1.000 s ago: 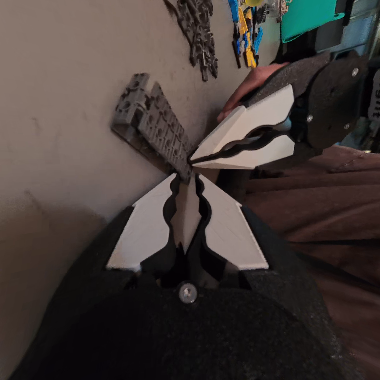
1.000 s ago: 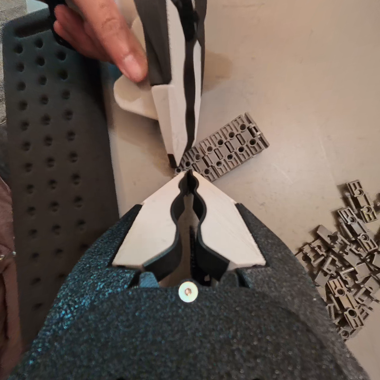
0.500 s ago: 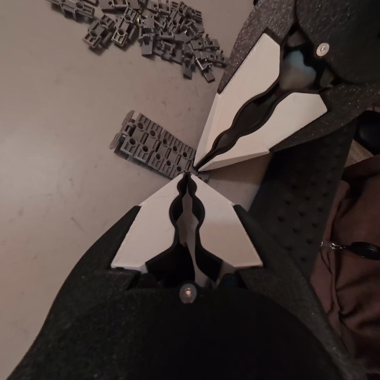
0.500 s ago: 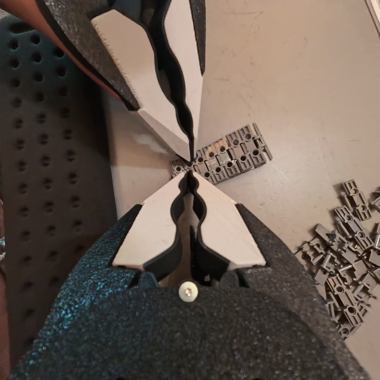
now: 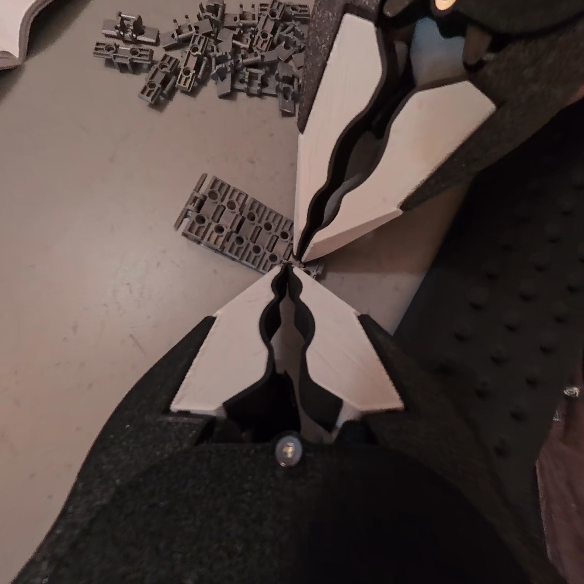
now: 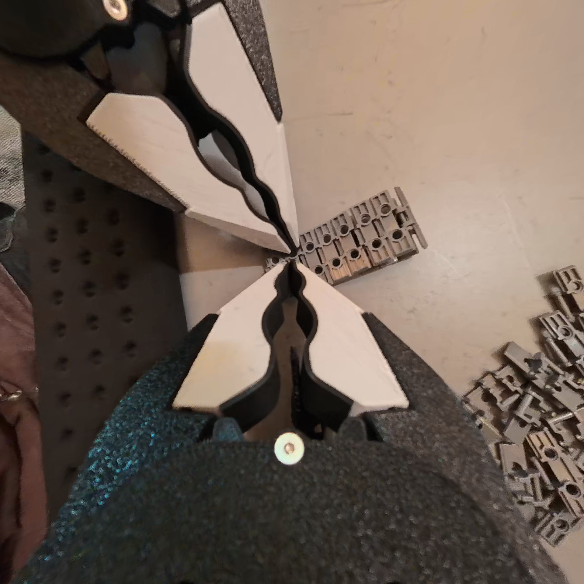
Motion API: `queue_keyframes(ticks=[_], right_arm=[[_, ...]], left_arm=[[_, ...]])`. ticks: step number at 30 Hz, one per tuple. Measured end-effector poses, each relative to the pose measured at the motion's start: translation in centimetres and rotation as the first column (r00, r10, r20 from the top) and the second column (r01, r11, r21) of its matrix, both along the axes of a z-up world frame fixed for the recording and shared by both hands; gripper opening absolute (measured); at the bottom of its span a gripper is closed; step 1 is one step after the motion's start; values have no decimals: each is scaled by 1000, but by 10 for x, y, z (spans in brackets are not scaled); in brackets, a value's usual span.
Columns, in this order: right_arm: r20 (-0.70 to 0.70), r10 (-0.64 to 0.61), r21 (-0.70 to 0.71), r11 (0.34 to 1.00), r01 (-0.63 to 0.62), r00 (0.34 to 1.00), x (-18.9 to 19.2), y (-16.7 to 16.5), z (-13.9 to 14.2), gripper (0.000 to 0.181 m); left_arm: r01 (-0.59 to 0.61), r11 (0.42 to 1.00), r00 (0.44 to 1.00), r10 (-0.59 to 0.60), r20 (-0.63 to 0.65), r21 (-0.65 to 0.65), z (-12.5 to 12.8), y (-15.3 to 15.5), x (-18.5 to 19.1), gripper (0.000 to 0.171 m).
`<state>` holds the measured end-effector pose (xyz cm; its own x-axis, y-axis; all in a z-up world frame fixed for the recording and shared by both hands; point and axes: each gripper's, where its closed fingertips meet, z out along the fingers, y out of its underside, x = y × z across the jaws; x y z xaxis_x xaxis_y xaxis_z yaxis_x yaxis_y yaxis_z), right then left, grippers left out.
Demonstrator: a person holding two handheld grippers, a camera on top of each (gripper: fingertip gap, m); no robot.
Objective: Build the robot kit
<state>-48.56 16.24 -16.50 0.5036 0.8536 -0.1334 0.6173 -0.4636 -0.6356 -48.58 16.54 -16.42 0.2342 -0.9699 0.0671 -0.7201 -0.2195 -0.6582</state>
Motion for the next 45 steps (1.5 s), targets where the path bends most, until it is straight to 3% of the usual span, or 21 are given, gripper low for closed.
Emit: queue_keyframes(ticks=[5,7,10,13,17,24,34,45], right_arm=[[-107,63,42,997,-59,992,3,-4,8,0],[-102,125,185,977,-105,987,8,-4,22,6],[11,193,317,930,-187,981,14,-8,21,24],[46,234,316,919,-237,971,9,-15,16,33],[206,244,430,847,-312,948,8,-10,8,31],[373,286,461,768,-444,882,6,-13,-1,14],[322,243,407,837,-365,915,7,-14,-3,13],[302,234,407,845,-347,924,7,-14,-3,12]], left_arm=[[13,996,1000,-12,-11,84,0,0,0,0],[9,995,1000,-8,-17,96,0,0,-1,0],[2,993,1000,1,-28,119,0,1,-2,0],[8,993,999,-4,-33,115,0,0,-2,0],[11,995,1000,-9,-25,99,1,-1,-2,0],[36,996,999,-35,-17,81,1,-5,1,0],[39,998,999,-39,1,56,1,-7,1,0],[33,998,999,-33,-2,49,0,-8,1,0]])
